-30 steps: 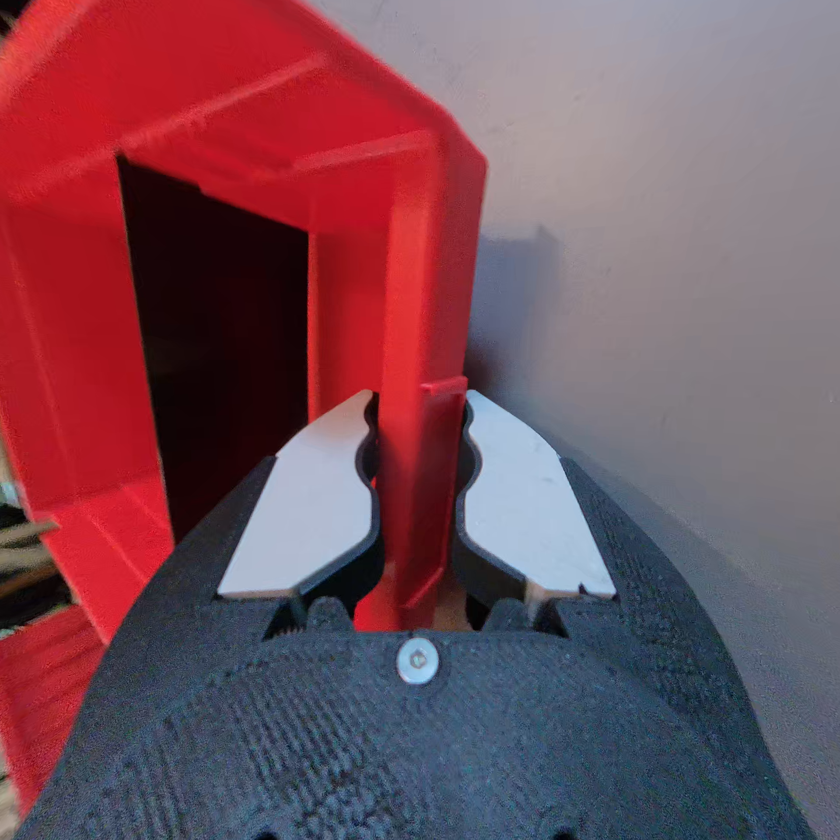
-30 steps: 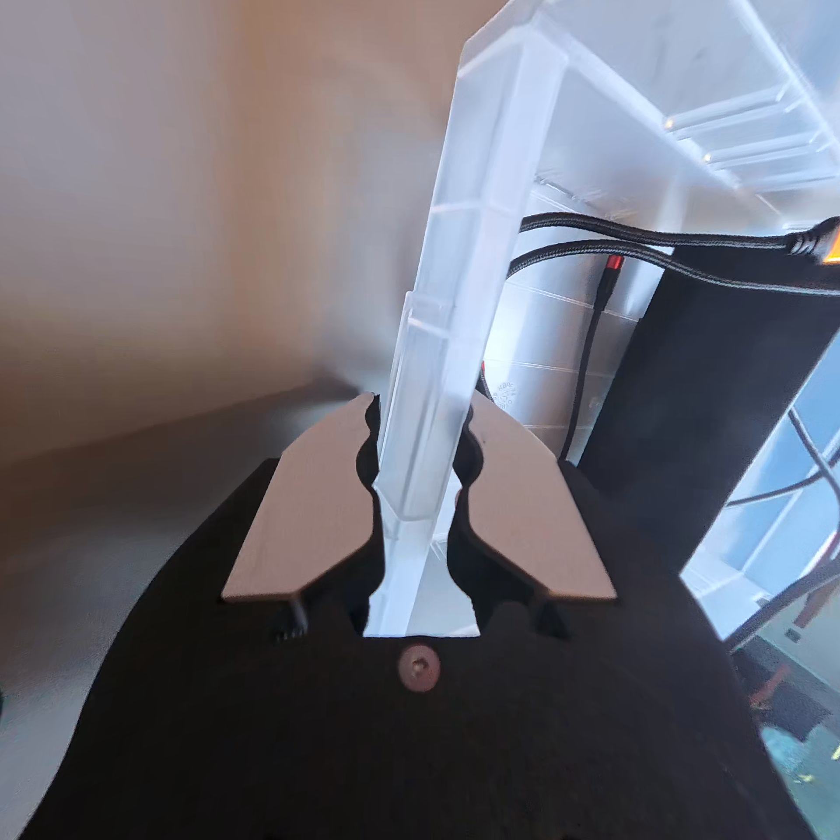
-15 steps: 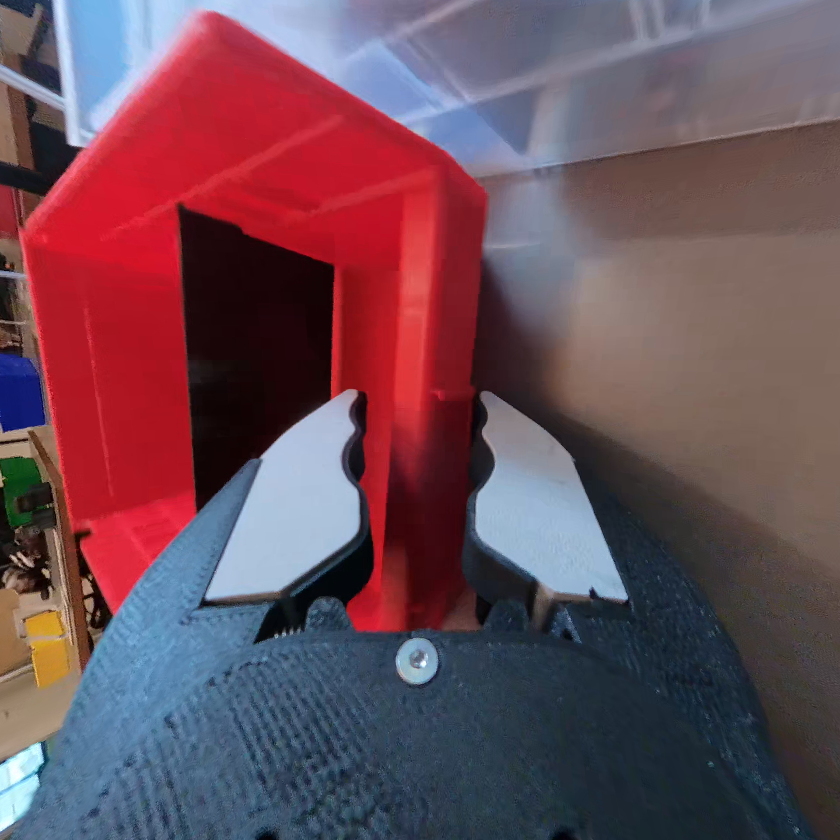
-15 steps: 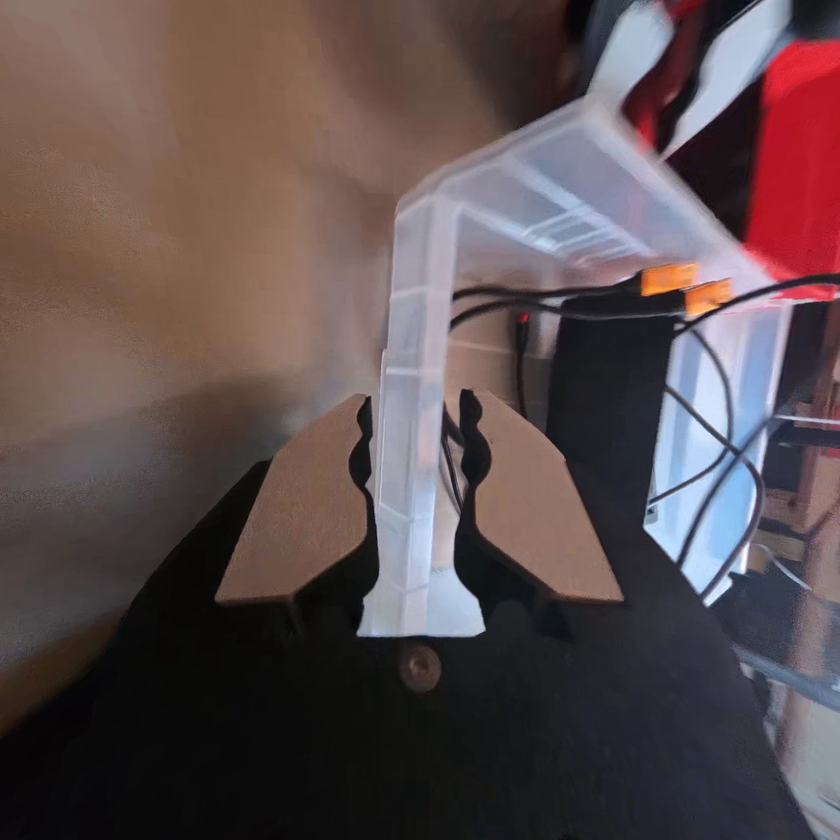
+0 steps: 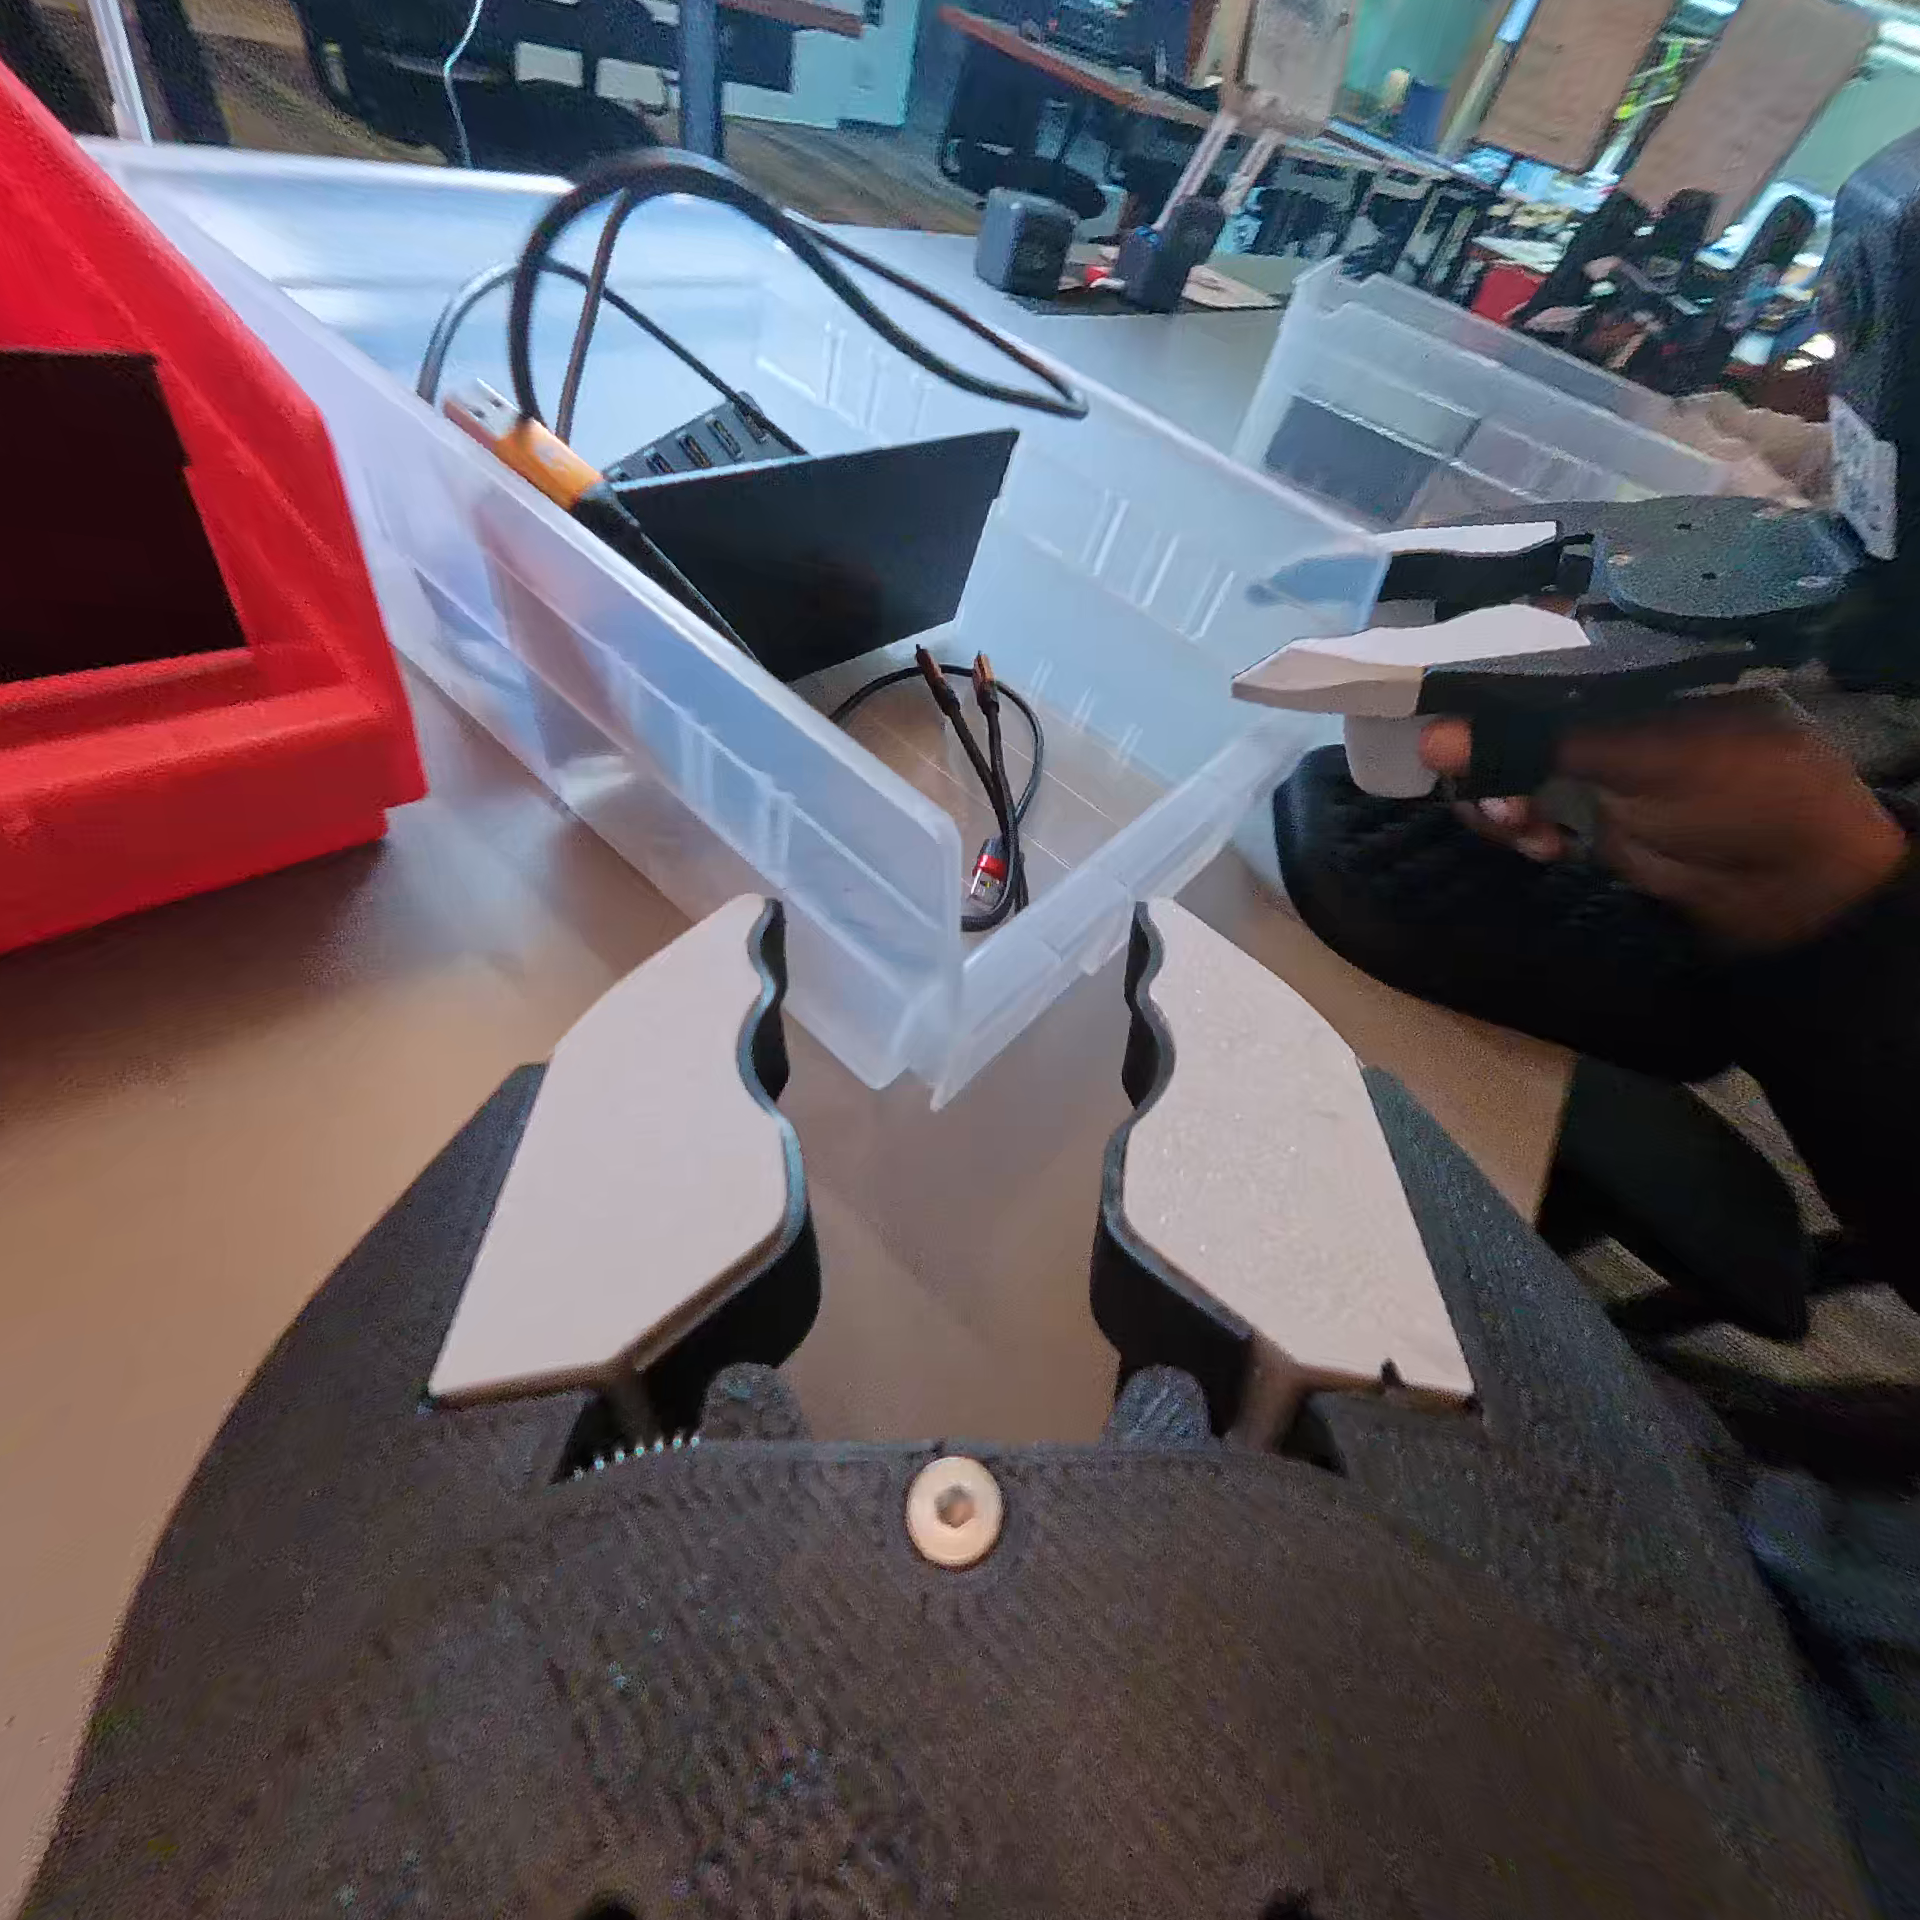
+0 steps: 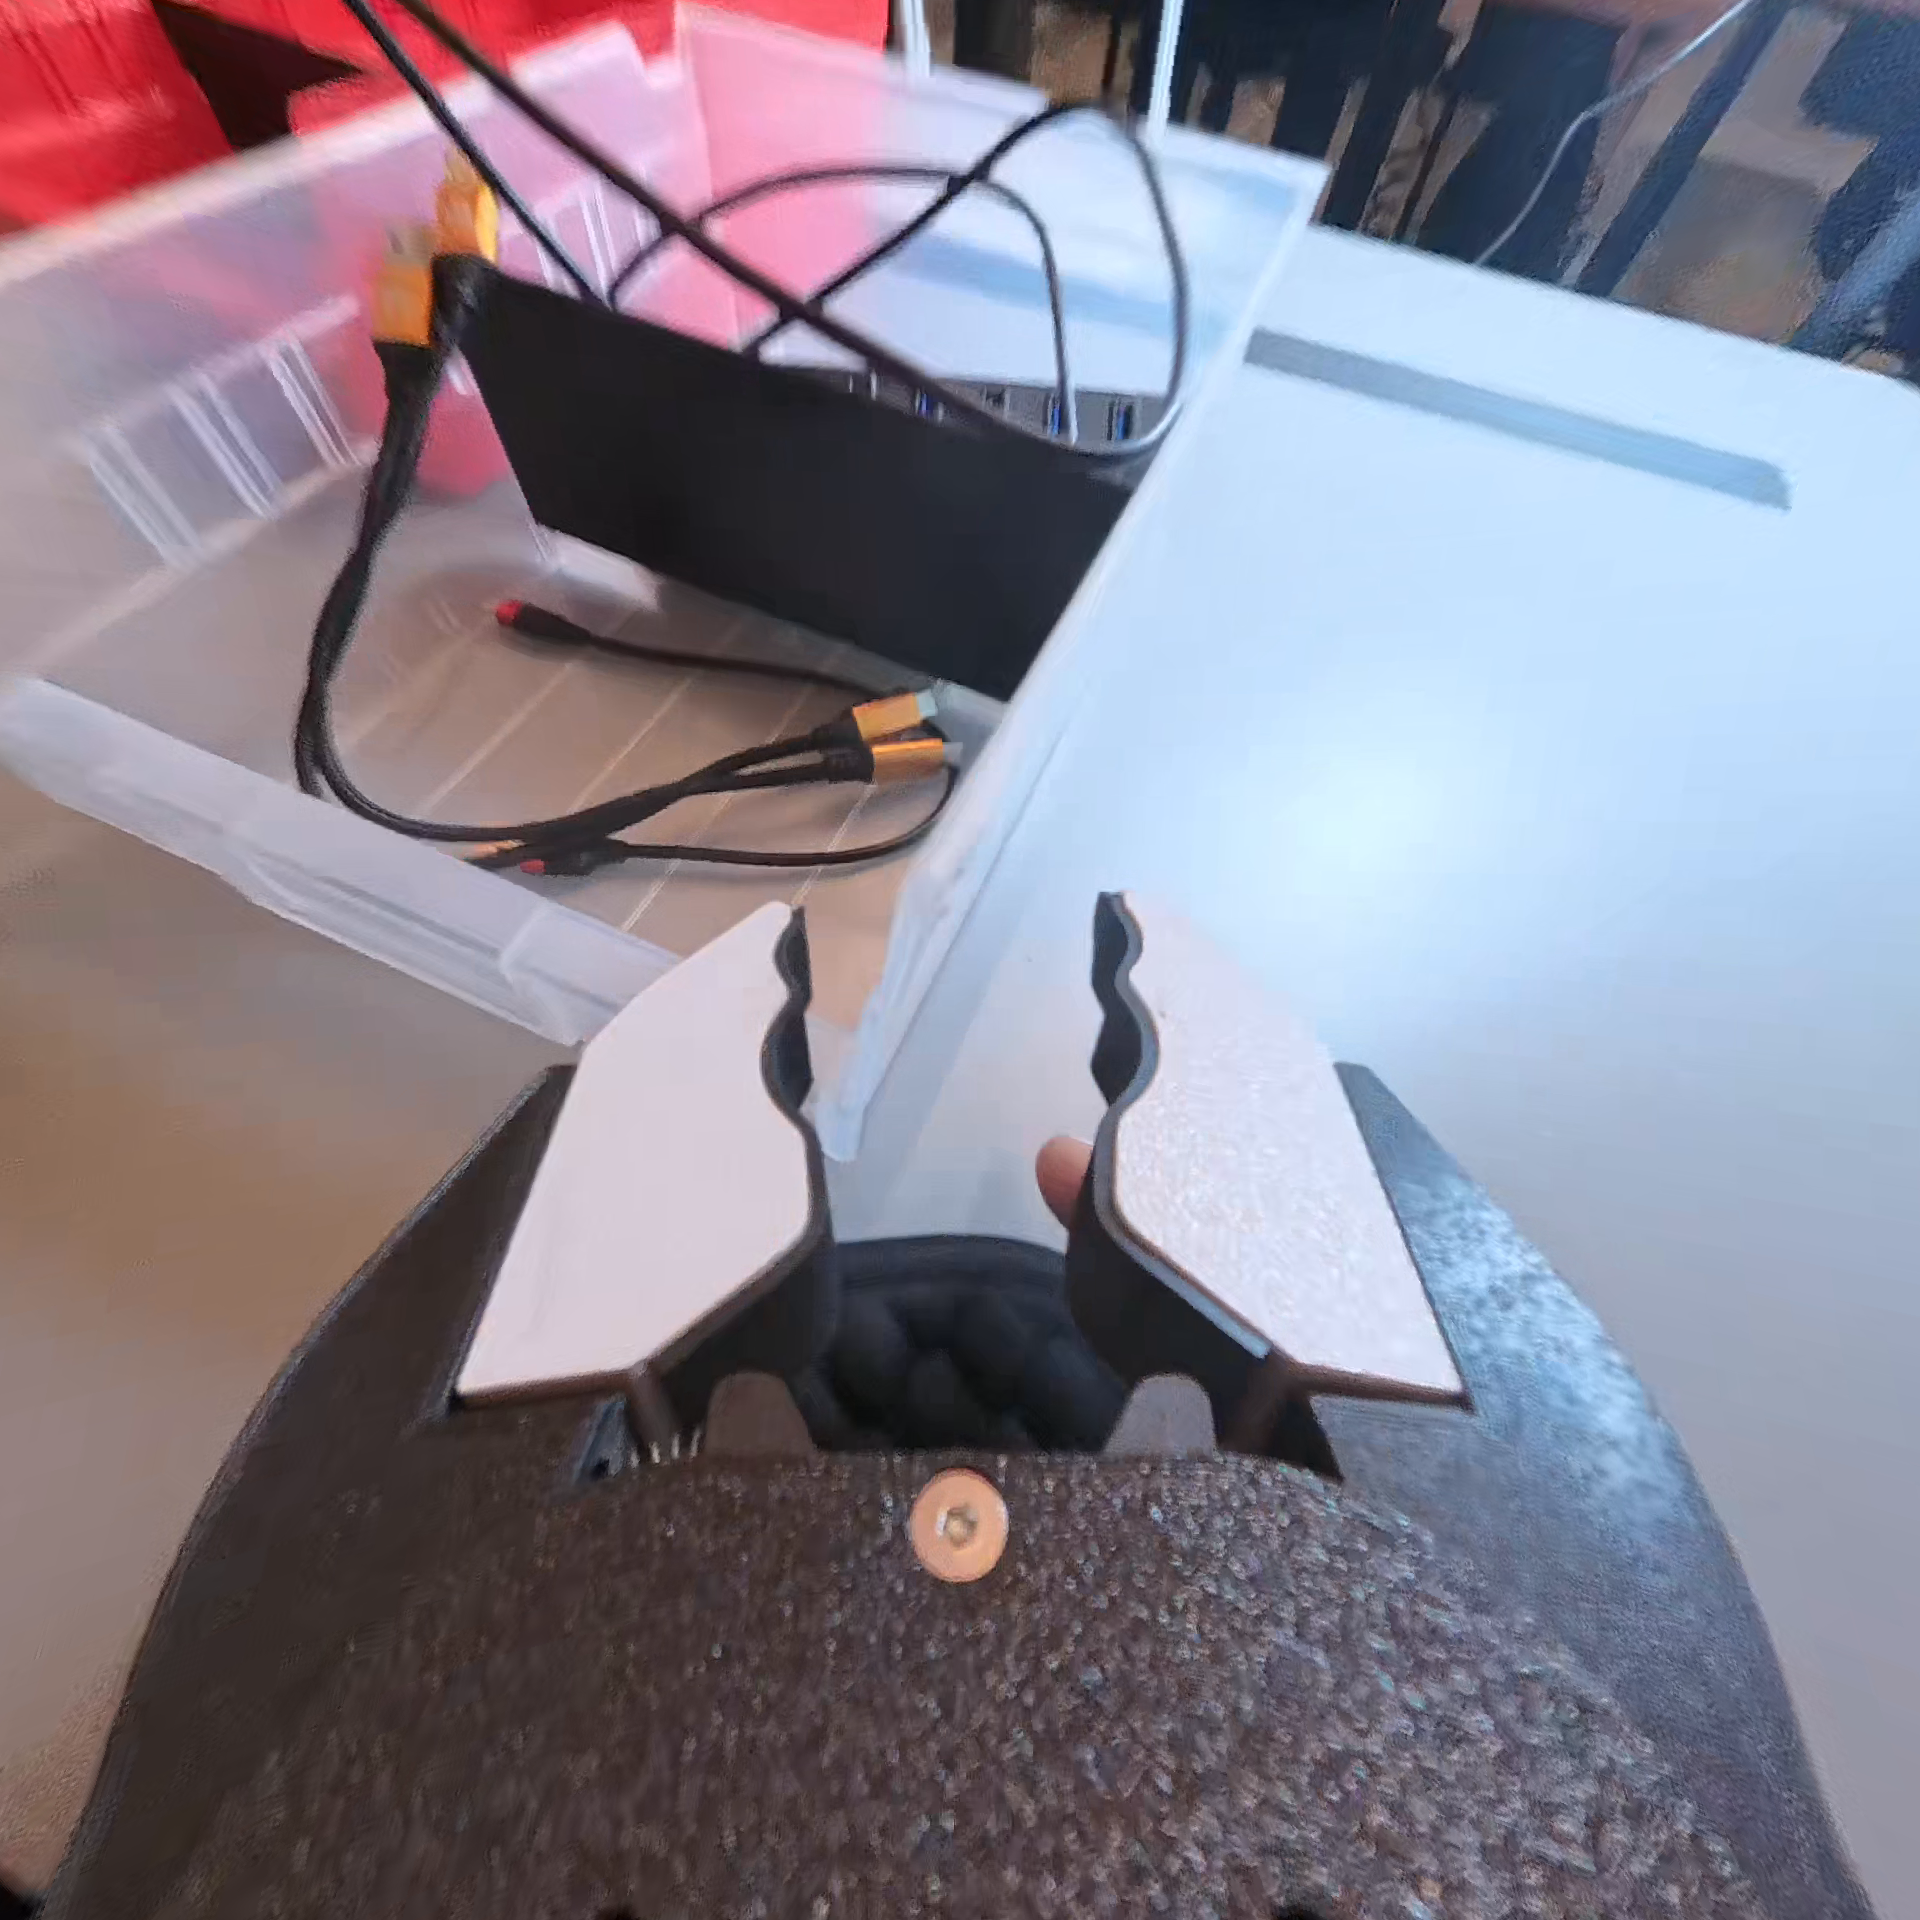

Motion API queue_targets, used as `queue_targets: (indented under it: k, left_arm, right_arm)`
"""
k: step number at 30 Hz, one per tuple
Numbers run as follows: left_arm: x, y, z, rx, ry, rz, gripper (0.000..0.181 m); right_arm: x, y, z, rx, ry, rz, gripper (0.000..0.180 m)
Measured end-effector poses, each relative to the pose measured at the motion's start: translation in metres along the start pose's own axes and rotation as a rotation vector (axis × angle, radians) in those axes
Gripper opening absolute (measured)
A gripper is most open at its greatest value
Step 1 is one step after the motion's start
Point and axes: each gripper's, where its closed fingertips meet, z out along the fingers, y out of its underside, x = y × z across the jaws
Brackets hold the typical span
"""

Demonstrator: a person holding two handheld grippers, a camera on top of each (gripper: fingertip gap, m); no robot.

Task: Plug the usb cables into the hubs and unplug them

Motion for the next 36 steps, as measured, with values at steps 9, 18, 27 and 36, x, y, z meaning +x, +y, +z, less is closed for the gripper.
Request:
queue_targets:
  k: [9, 18, 27, 36]
  left_arm:
    - [-0.035, -0.004, 0.034, -0.048, -0.306, 0.209, 0.023]
    - [-0.005, -0.057, 0.006, 0.102, -0.292, 0.369, 0.011]
    - [-0.007, -0.147, -0.134, 0.315, -0.505, 0.458, 0.010]
    - [-0.104, -0.126, -0.317, 0.319, -0.918, 0.365, 0.009]
  right_arm:
    - [-0.003, -0.011, -0.002, 0.050, 0.142, -0.143, 0.014]
    - [-0.013, -0.036, -0.057, 0.182, 0.178, -0.213, 0.013]
    - [-0.095, -0.165, -0.093, 0.488, 0.029, -0.314, 0.014]
    - [-0.279, -0.243, -0.004, 0.571, -0.356, -0.410, 0.015]
